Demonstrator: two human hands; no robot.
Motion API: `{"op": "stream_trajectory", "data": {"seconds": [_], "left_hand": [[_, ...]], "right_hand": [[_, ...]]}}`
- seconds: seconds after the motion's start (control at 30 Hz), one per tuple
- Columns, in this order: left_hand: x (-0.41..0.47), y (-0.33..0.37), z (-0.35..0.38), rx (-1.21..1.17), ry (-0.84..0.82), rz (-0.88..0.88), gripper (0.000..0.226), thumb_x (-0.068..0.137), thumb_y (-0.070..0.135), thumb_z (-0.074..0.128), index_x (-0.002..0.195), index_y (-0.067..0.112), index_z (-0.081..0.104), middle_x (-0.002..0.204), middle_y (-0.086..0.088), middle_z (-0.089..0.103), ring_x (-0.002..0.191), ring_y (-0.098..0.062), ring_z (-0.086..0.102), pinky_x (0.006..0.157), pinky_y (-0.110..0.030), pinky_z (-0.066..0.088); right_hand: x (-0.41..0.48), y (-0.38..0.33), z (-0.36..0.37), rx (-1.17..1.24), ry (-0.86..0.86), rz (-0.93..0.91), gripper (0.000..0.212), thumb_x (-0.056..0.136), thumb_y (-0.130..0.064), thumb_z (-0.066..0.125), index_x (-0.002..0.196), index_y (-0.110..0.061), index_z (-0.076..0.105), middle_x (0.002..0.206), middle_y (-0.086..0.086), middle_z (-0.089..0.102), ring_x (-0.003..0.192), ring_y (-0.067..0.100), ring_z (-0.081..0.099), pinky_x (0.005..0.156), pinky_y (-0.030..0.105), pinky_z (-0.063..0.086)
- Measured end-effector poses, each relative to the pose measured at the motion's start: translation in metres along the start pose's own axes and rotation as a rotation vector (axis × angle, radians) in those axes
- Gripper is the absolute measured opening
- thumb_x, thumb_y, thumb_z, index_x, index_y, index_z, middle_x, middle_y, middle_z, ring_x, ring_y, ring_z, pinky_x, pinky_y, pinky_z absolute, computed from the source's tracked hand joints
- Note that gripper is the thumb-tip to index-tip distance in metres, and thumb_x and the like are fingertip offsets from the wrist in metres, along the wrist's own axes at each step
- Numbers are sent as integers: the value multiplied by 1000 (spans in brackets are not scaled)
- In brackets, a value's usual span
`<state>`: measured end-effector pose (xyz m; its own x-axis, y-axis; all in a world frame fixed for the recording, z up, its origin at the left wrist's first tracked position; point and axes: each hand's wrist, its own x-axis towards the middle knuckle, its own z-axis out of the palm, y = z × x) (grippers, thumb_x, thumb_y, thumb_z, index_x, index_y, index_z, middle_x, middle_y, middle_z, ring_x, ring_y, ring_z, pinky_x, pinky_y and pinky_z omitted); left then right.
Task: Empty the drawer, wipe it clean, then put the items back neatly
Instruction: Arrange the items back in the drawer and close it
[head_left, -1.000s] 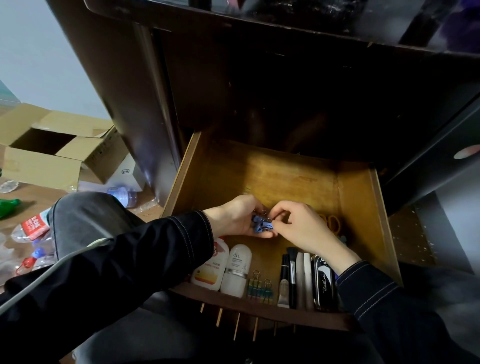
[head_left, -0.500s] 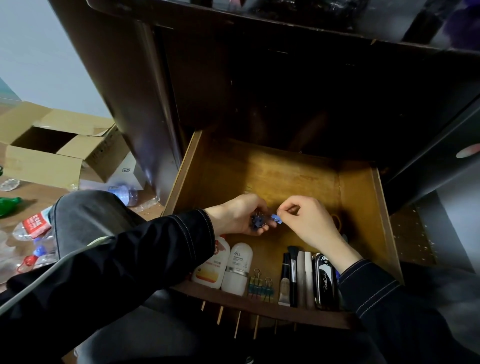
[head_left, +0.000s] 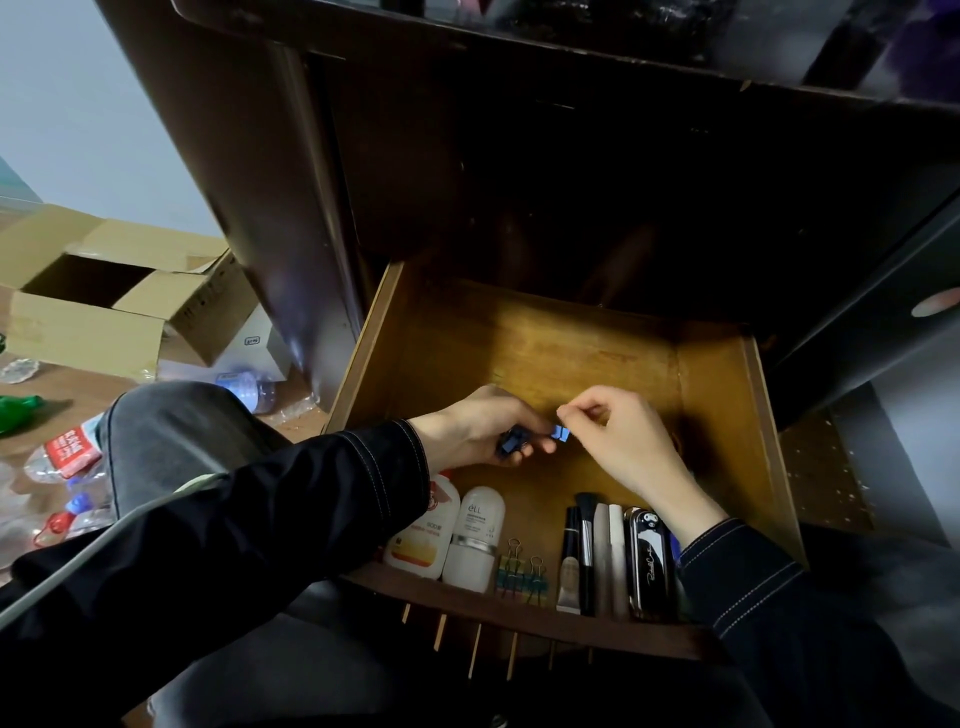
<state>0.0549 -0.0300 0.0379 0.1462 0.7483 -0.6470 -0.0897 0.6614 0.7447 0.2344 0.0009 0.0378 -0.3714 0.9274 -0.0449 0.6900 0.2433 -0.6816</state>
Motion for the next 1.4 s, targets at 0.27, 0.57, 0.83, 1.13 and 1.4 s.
{"op": "stream_trajectory", "data": {"seconds": [0.27,0.57,0.83,1.13,1.4], "left_hand": [[5,2,-3,-47,283,28,27,95,1,49,115,-7,65,74,-10,57,55,-16,46,48,-26,37],[6,0,-1,-74,227,-1,35,97,-1,30,114,-1,61,82,-11,59,53,-13,45,44,-22,33],[2,2,2,-95,202,-3,37,95,-5,31,119,-5,60,83,-14,59,57,-16,46,51,-25,34],[4,1,-1,-118,178,-17,34,96,-3,33,115,-3,61,81,-14,64,56,-16,51,49,-25,40],[-1,2,-2,-216,89,-52,30,100,4,37,121,-4,56,90,-20,69,61,-22,62,52,-27,51]], "right_hand": [[-2,2,-4,-154,-310,98,15,88,-29,72,74,-27,73,75,-12,72,78,13,69,72,40,57],[-17,-3,15,-280,-871,-3,6,82,-17,74,80,-13,78,75,0,74,71,11,64,75,43,58],[-20,-1,21,-302,-916,-57,6,82,-17,73,84,-15,79,84,-4,74,79,12,67,76,37,56],[-22,-5,21,-292,-948,-89,9,86,-20,74,93,-16,79,76,-16,66,66,-2,58,62,18,46],[-13,-4,12,-206,-702,18,16,92,-27,65,84,-19,76,72,-7,75,69,16,68,68,37,55]]}}
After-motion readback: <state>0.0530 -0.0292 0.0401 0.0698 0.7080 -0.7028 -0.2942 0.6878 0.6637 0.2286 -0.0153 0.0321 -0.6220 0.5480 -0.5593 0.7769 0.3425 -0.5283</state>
